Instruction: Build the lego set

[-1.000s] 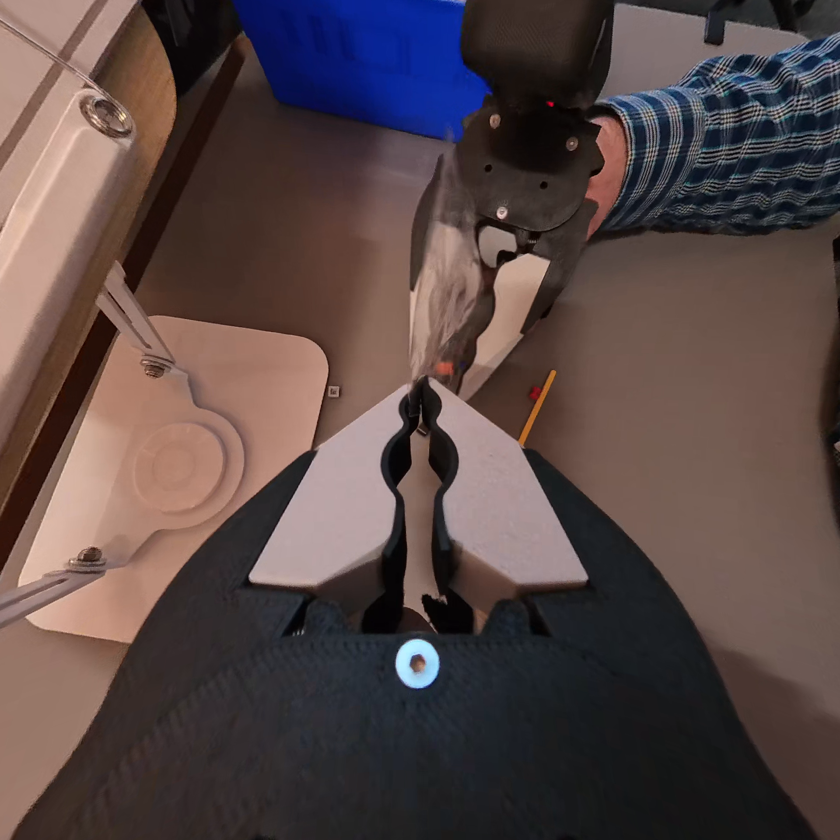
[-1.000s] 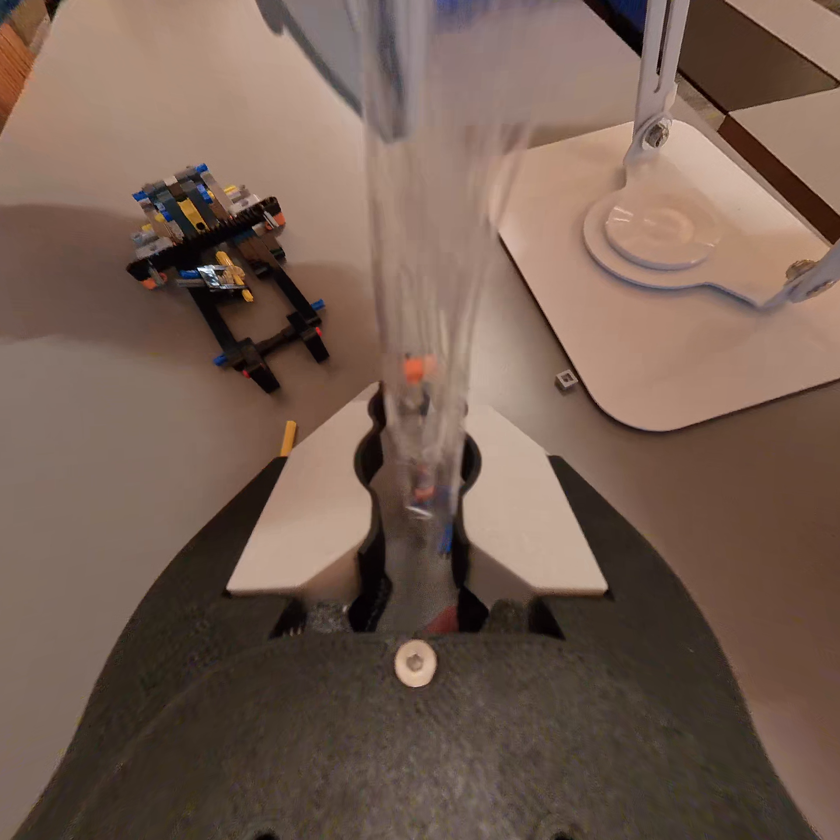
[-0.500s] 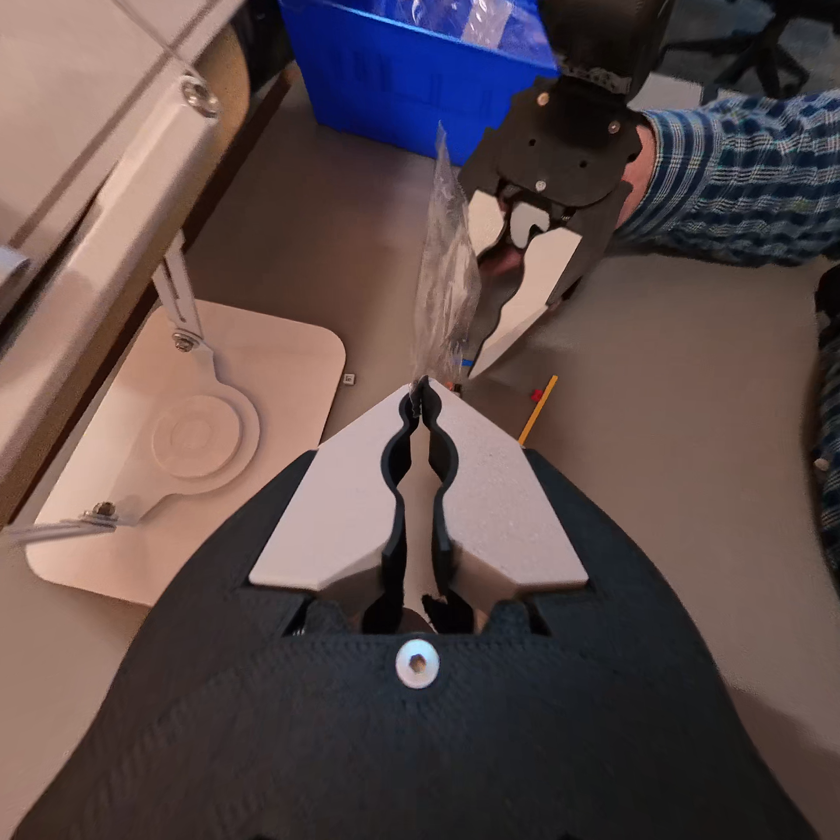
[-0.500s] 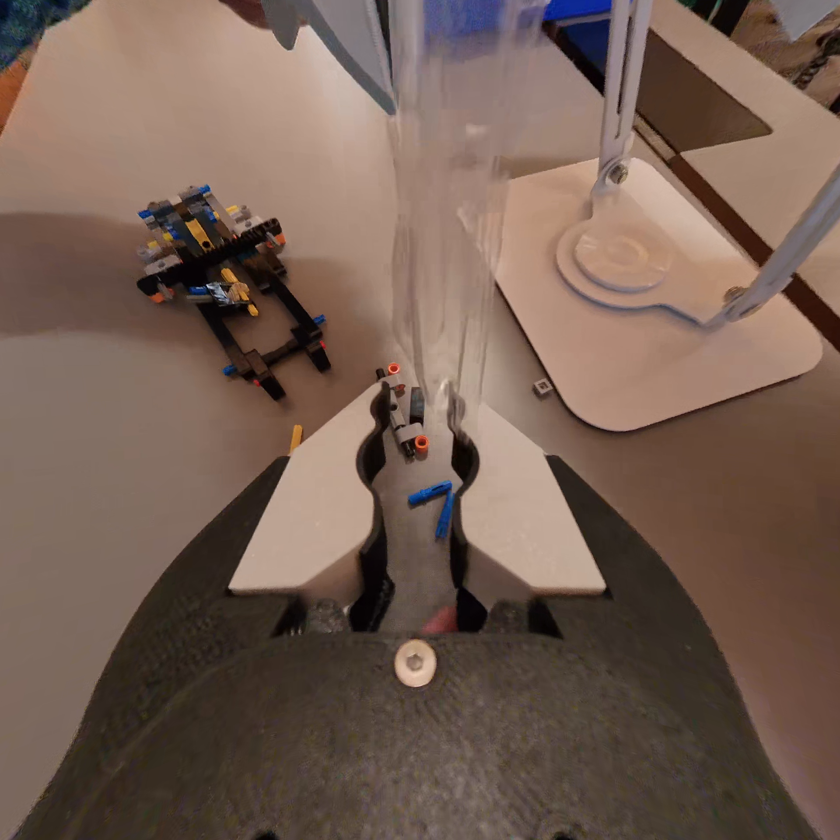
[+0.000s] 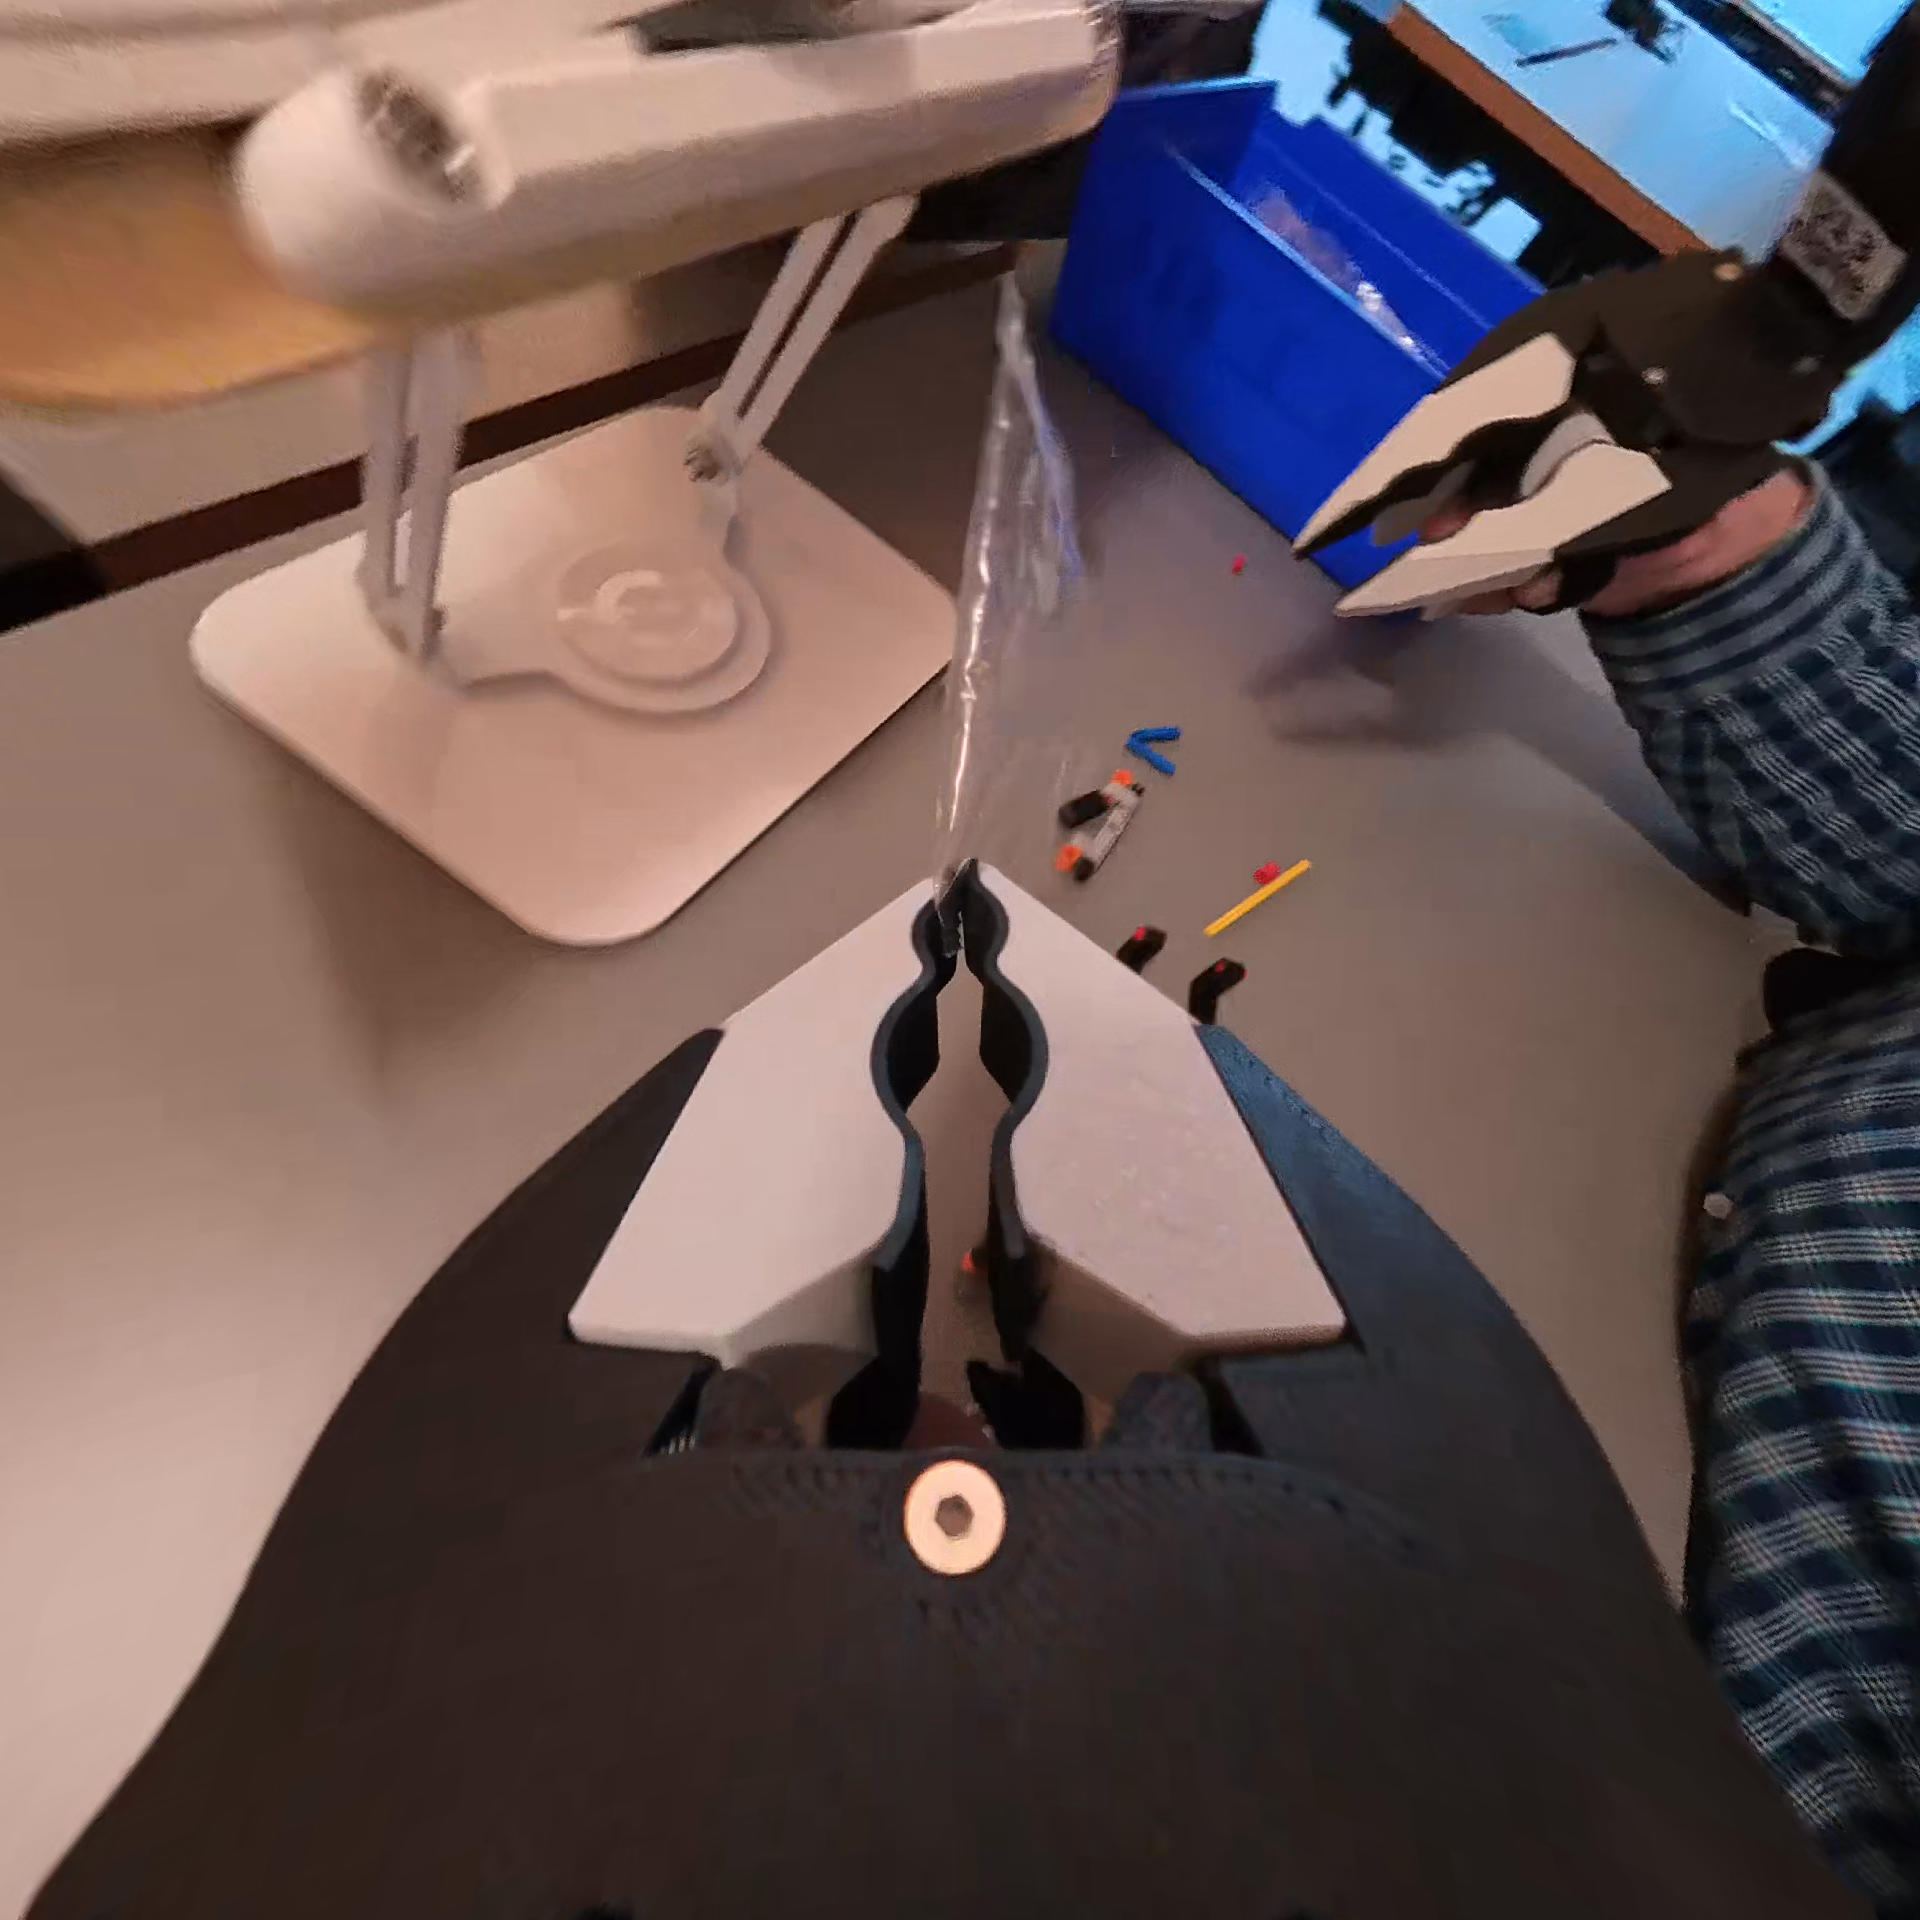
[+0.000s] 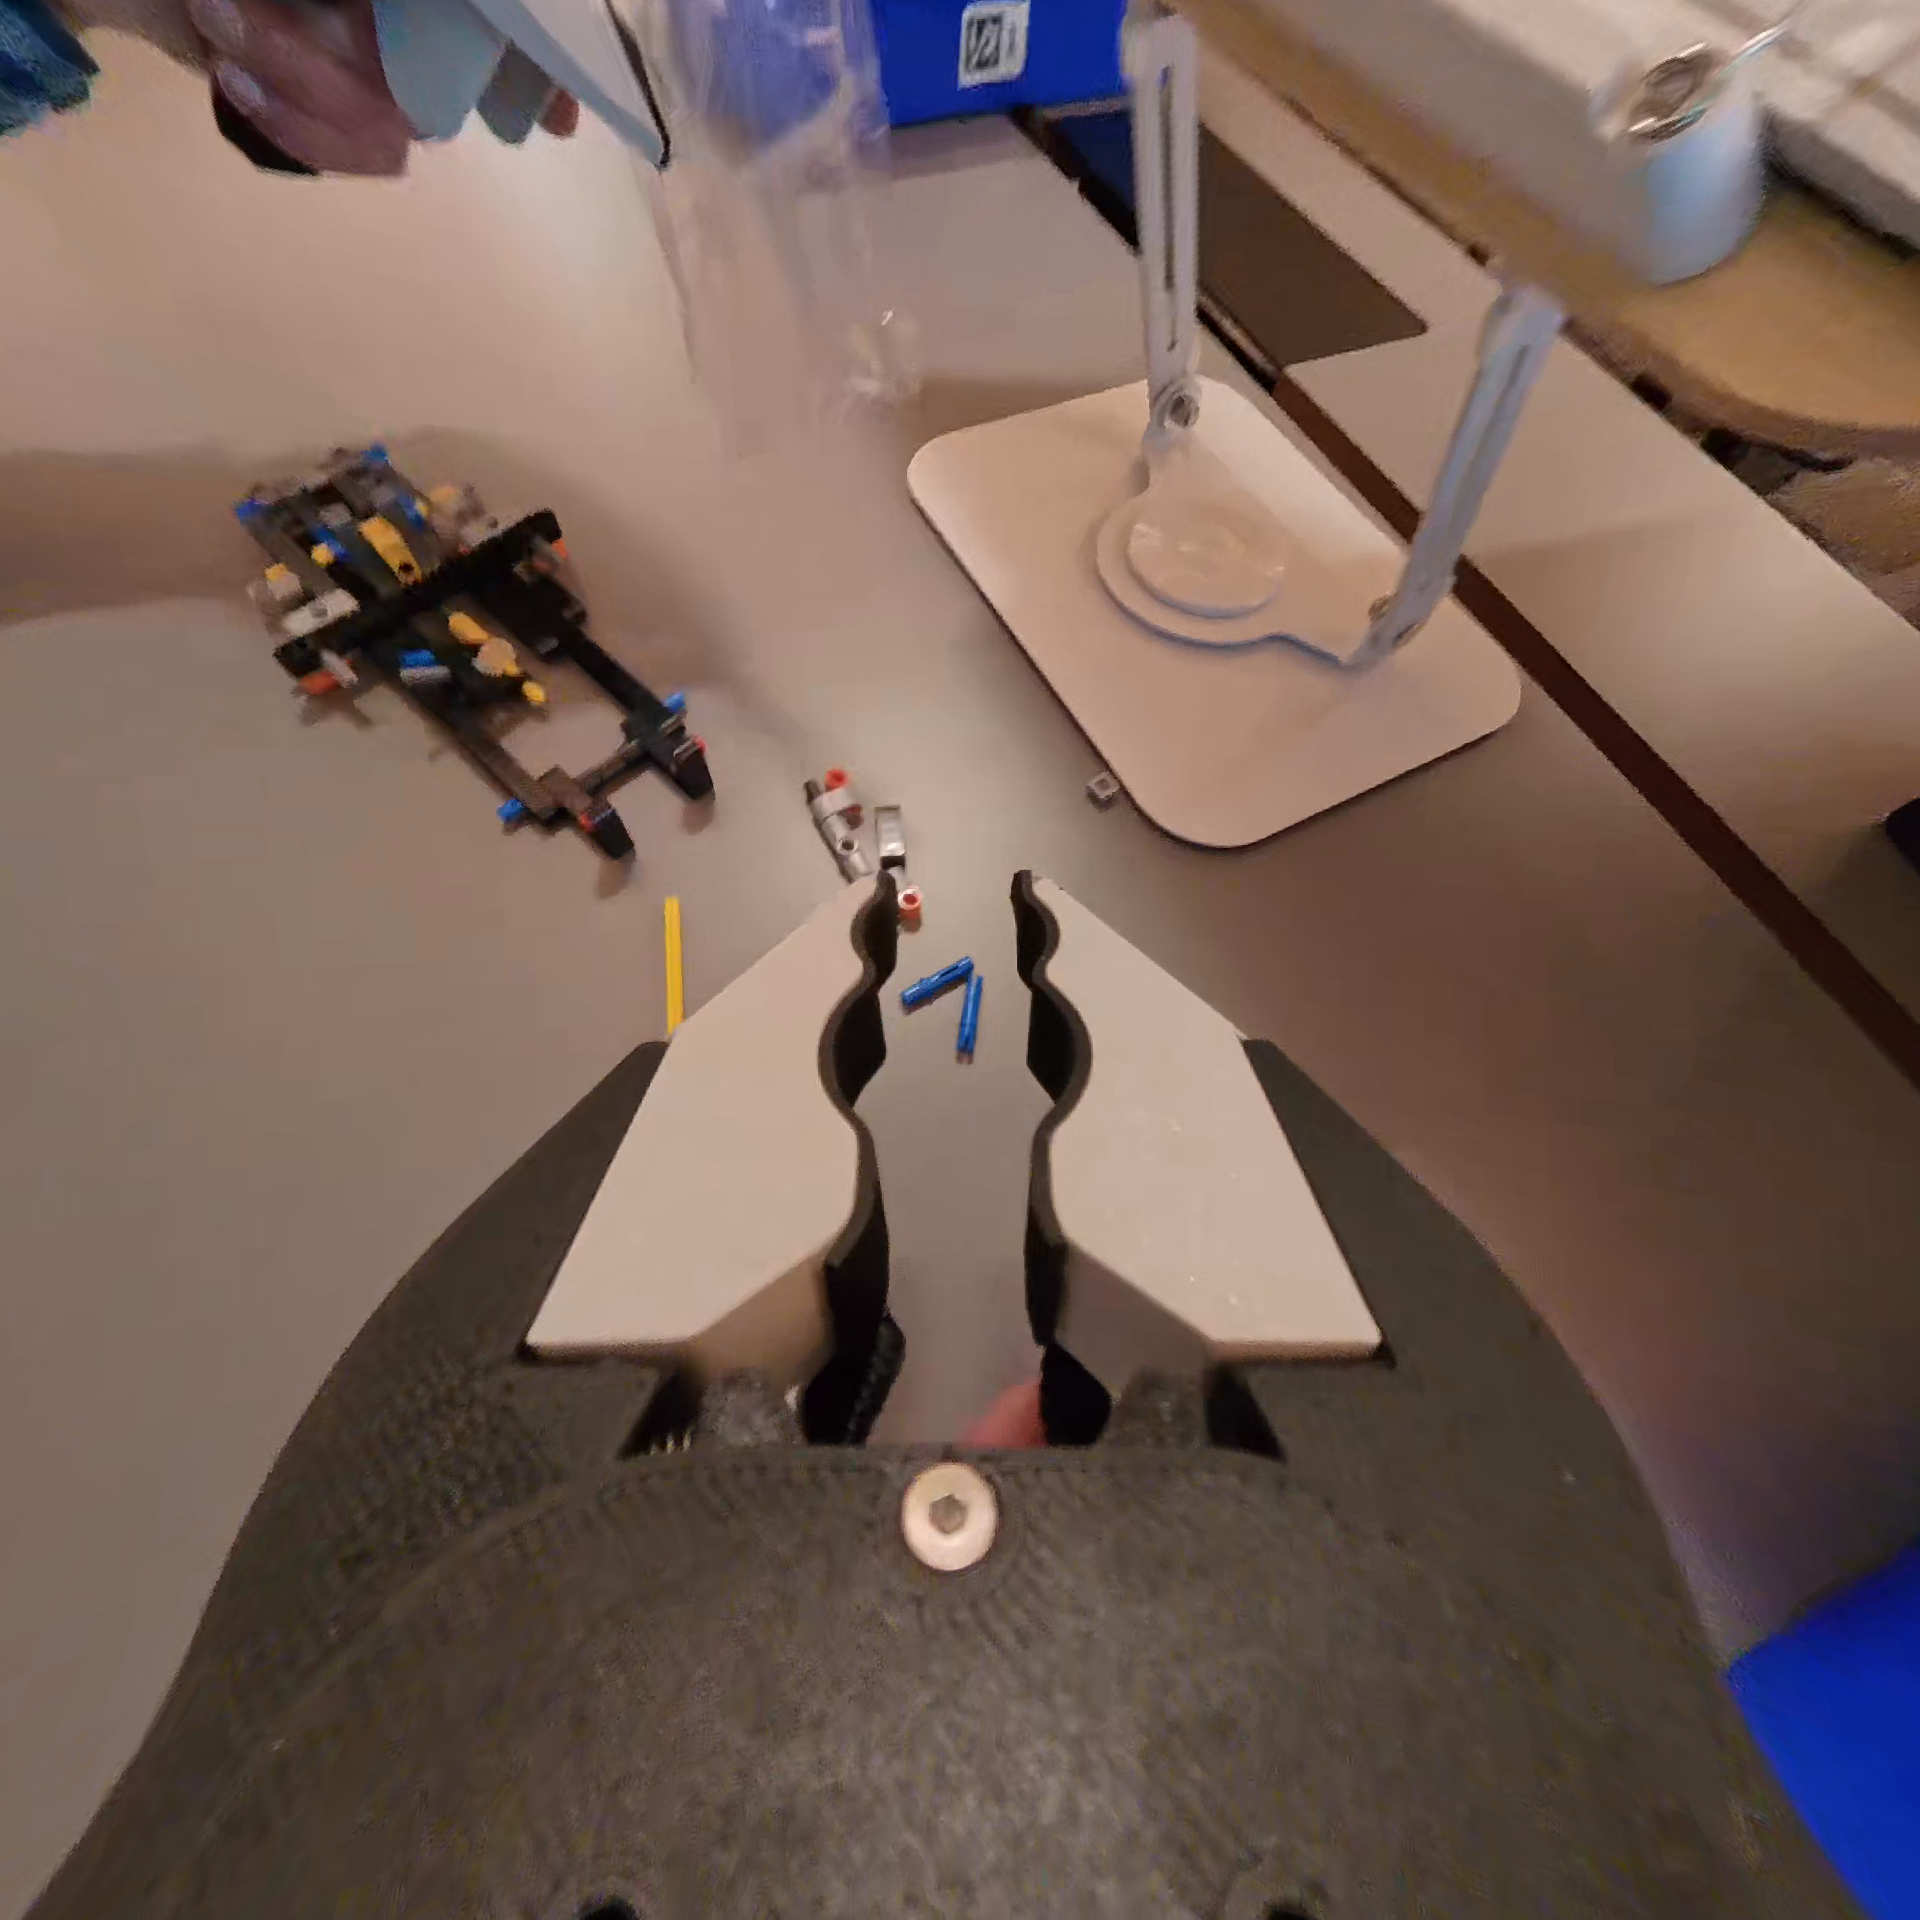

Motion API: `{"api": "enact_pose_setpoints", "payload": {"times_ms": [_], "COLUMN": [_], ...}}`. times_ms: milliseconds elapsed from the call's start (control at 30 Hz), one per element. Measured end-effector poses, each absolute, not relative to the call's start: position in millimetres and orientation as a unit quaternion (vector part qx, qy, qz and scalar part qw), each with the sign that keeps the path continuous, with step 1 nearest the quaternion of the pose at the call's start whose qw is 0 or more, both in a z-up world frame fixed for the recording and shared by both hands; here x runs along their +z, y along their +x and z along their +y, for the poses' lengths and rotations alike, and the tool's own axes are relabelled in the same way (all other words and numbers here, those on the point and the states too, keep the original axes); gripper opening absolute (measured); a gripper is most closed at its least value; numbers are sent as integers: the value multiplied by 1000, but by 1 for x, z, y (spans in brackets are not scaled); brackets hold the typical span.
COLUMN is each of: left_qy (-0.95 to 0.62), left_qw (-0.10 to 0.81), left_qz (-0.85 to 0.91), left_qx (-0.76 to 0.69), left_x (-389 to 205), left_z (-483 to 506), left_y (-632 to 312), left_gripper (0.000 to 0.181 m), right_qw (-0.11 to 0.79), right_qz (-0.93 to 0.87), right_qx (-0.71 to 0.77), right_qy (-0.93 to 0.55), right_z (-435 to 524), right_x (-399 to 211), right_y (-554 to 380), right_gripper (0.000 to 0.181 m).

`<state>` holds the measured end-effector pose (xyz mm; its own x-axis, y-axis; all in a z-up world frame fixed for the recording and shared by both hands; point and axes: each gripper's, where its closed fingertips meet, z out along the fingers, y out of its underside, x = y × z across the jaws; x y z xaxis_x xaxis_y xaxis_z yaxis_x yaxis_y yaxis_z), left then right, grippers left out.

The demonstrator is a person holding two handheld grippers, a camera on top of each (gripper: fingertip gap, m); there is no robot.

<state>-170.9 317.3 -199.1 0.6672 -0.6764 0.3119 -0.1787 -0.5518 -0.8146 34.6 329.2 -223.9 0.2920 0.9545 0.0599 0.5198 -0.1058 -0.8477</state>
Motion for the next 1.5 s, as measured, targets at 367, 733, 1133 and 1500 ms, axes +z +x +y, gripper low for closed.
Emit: {"api": "enact_pose_setpoints", "payload": {"times_ms": [367, 733, 1133, 1500], "left_qy": [-880, -882, -869, -879], "left_qw": [376, 404, 460, 466], "left_qz": [106, 55, 104, 86], "left_qx": [-271, -236, -152, -57], "left_x": [-264, -279, -254, -261], "left_z": [284, 264, 240, 240], "left_y": [-262, -293, -277, -311], "left_gripper": [0, 38, 50, 80], "right_qw": [362, 342, 341, 364], "right_qz": [-619, -632, -612, -580], "right_qx": [188, 148, 178, 218], "right_qy": [-671, -680, -691, -695], "right_z": [309, 326, 311, 289], "right_x": [-278, -311, -305, -276], "right_y": [-7, -20, -8, 8], "right_gripper": [22, 16, 12, 12]}}
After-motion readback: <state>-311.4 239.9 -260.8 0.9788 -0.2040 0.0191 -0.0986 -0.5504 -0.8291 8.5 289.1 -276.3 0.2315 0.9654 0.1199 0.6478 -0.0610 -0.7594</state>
